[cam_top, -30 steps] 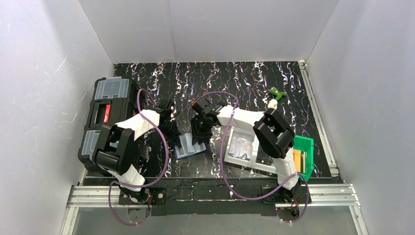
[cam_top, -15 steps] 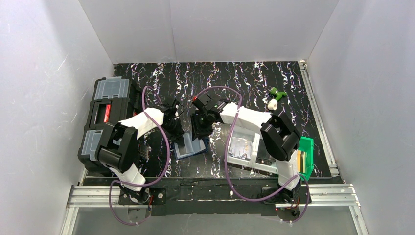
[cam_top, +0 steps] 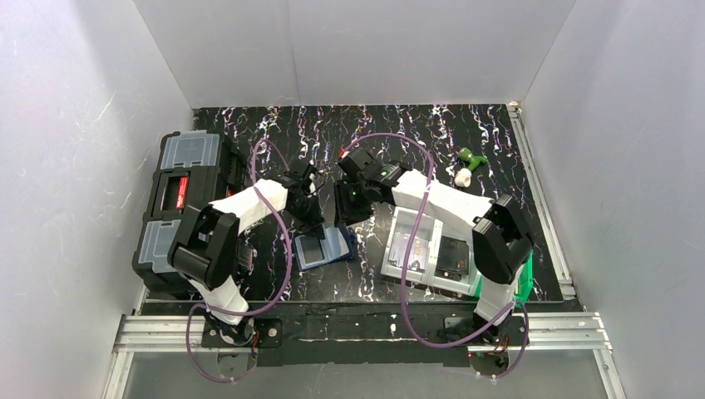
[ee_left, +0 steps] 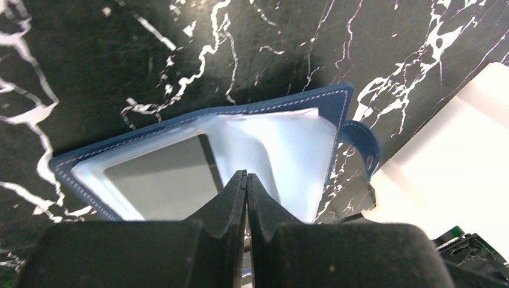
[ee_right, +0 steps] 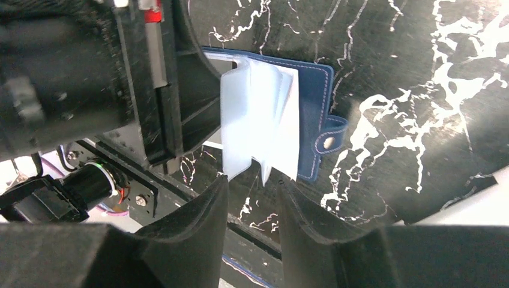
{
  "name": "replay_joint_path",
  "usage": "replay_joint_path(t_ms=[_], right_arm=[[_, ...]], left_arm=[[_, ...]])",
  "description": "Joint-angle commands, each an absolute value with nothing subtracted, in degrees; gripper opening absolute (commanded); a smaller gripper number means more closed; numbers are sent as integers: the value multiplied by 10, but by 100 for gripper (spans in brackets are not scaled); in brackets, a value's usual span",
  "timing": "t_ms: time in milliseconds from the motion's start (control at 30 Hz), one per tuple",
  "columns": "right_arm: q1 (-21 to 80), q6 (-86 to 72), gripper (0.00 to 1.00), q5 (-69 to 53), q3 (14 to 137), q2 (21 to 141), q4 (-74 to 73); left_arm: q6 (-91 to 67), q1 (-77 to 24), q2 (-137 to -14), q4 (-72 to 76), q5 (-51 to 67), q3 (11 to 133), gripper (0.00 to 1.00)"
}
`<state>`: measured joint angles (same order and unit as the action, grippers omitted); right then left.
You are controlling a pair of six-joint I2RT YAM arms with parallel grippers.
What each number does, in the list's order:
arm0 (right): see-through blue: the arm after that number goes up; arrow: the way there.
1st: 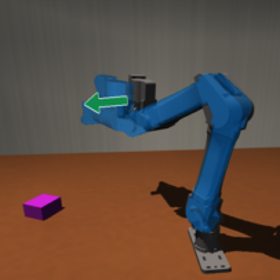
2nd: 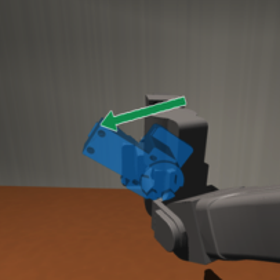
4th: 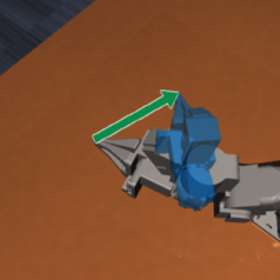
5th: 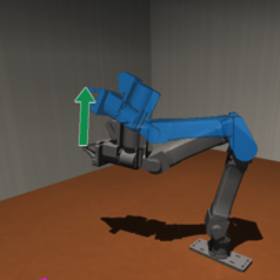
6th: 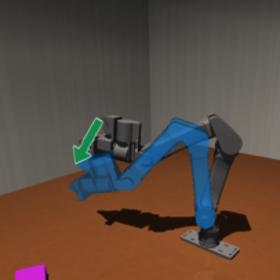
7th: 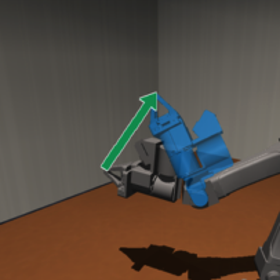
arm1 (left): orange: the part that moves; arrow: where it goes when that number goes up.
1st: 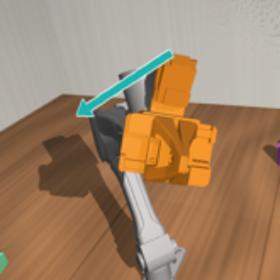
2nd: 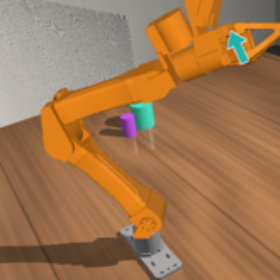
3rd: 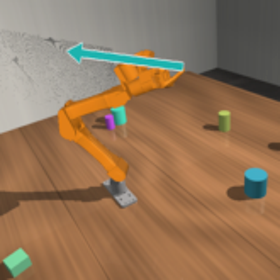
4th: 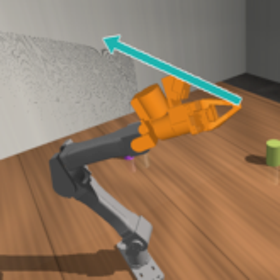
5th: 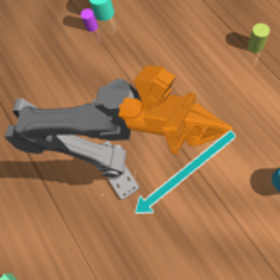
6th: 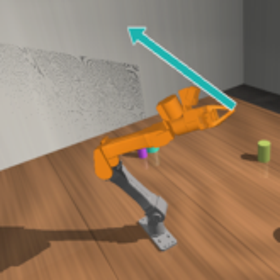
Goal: Take the credit cards out of the card holder
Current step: Remove the credit card from the card holder.
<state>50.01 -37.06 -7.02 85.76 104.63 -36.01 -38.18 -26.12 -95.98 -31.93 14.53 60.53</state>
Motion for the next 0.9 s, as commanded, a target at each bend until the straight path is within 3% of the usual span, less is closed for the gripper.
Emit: replay_joint_path(t_ms=[0, 267, 867], right_arm=[[494, -366, 43, -55, 836, 1015, -366], [493, -373, 43, -62, 813, 1012, -360], [498, -378, 40, -140, 877, 1073, -361]], left_arm=[[-390, -275, -991, -307, 166, 632, 3], [-398, -284, -1037, -290, 176, 645, 6], [-363, -270, -932, -381, 88, 661, 12]])
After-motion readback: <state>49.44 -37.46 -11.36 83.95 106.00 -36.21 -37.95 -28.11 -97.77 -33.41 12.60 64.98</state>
